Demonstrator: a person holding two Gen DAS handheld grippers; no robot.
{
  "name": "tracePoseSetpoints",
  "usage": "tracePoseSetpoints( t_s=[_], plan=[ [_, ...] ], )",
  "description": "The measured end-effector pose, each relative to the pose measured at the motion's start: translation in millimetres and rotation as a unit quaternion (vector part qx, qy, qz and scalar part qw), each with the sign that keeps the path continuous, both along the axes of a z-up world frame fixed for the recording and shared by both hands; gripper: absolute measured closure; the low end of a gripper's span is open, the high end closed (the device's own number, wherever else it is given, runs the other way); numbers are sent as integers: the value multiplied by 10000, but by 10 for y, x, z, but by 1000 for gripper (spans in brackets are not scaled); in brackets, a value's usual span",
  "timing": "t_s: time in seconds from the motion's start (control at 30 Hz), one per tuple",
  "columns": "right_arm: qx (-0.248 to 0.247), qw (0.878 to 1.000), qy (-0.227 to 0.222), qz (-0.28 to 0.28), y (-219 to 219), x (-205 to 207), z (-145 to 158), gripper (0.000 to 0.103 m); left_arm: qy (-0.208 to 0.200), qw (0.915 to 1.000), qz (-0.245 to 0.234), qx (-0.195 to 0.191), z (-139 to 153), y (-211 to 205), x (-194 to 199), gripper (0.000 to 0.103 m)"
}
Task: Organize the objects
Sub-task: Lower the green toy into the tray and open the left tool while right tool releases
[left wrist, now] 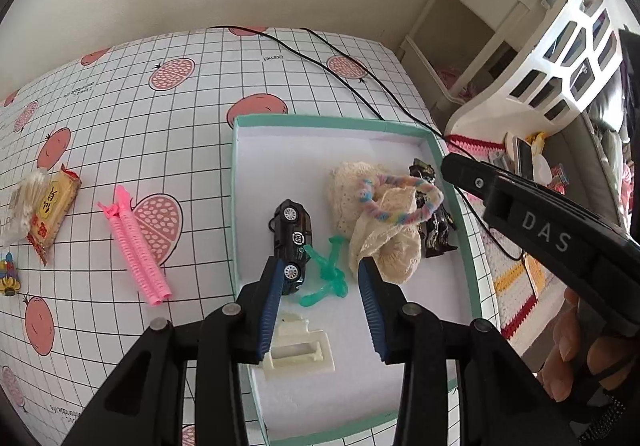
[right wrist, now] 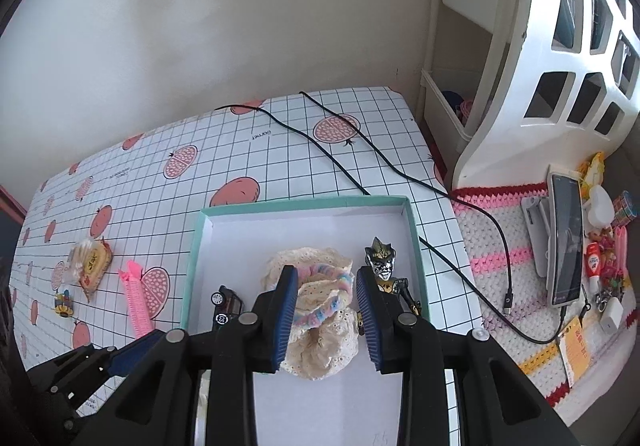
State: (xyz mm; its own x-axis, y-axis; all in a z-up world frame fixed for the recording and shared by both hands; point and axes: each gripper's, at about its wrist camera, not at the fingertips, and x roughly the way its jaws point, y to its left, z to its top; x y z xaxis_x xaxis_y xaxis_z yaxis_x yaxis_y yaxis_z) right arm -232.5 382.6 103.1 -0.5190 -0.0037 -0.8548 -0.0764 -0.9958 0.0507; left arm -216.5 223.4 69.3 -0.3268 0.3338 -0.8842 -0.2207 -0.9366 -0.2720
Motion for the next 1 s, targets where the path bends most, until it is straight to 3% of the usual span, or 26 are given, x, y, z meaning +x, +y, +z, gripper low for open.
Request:
tracePoseSetpoints(
  t_s=[0.23,0.3,0.43,0.5,0.63,0.77,0.9,1.0],
  plan=[
    [71,9998,104,135,-108,25,91,69,83,9987,510,-28,32,-306,-78,61],
    [68,9998,76,162,-124,21,69,61,100,9978,658,-24,36,-387,-95,51],
    [58,9998,68,184,-125,21,33,49,178,9960,867,-148,41,-487,-114,50],
    [39,9998,75,192,-129,21,26,40,202,9951,946,-202,31,-535,-120,41],
    [15,9997,79,226,-143,19,-3,29,248,9932,1084,-330,6,-607,-135,38],
    [24,9996,91,265,-149,16,-26,18,313,9907,1269,-380,-10,-694,-150,17],
    [9,9996,134,242,-147,17,-34,3,416,9879,1434,-430,3,-773,-160,14],
    [-1,9995,192,235,-142,23,-22,0,499,9856,1531,-517,4,-817,-162,13]
  ],
)
